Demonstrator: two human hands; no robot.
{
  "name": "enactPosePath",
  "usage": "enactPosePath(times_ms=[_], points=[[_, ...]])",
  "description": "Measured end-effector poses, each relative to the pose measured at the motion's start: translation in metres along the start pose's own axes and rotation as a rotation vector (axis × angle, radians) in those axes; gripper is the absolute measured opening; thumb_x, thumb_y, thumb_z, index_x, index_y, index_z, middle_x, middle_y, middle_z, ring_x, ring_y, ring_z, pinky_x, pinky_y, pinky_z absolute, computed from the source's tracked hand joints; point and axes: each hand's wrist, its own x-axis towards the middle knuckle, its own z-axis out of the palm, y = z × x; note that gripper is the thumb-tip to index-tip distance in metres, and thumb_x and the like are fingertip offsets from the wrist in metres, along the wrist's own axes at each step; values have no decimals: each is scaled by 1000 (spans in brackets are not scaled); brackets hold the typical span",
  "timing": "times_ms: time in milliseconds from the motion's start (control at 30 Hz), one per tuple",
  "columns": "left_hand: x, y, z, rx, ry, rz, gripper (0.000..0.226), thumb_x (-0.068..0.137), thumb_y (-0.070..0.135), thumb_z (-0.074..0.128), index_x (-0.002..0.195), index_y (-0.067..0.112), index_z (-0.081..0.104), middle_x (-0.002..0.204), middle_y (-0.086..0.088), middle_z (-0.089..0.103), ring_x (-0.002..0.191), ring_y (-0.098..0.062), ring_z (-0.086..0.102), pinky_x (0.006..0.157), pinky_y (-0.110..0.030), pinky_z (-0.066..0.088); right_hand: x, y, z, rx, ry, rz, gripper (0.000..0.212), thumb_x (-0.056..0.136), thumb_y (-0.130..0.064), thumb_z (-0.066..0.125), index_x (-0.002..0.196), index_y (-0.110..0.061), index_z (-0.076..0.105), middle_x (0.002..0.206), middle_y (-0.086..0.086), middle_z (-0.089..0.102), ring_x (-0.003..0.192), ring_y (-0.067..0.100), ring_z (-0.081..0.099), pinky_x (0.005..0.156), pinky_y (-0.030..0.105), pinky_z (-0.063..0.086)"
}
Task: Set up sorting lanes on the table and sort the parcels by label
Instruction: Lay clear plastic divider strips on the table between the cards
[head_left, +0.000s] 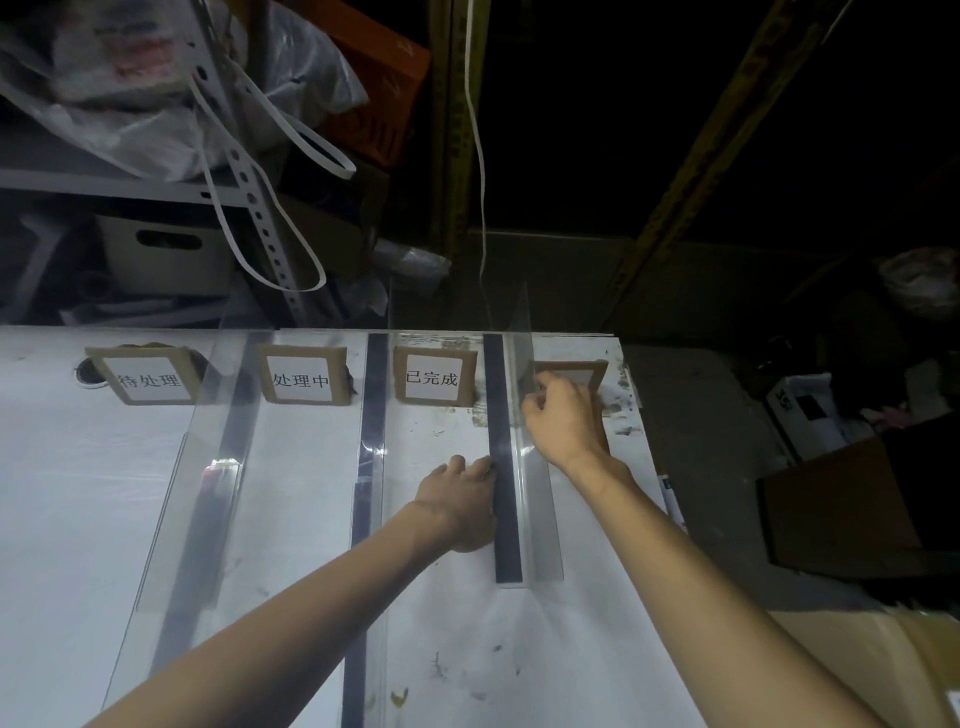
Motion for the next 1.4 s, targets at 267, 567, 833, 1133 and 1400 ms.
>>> enactPosePath(times_ms=[267,567,833,1133,1400], points=[[-4,-1,-7,-51,-29,-35,69,98,30,43,153,7,8,160,-9,11,144,-31,18,114,-46,29,-12,-5,-12,15,-42,22,22,101,-23,53,115,-9,62,102,9,68,84,24,62,64,29,47],[-62,-2,-49,-456,340,-22,49,99,25,46,145,14,37,144,-11,49,128,-26,49,106,-41,42,-70,-42,-53,102,-20,-179,42,102,-27,53,143,-17,51,141,6,57,125,24,56,86,26,43],[-210,-38,-45,-690,715,-105,26,92,17,49,114,13,63,113,0,68,104,-18,63,88,-24,47,-144,-144,-57,186,-210,-481,28,100,-35,54,123,-23,65,121,0,67,104,14,59,93,38,54],[-416,-123,16,-726,934,-478,27,95,6,49,115,10,67,109,-1,68,97,-15,62,85,-21,44,-266,-291,16,53,-456,-835,32,99,-34,55,121,-16,70,121,3,71,108,20,64,87,29,47],[-497,-216,115,-828,917,-662,27,94,7,49,113,15,66,111,1,66,94,-14,61,77,-22,44,-337,-352,133,-47,-556,-747,23,95,-30,53,103,-13,67,105,7,72,99,30,65,76,32,45]])
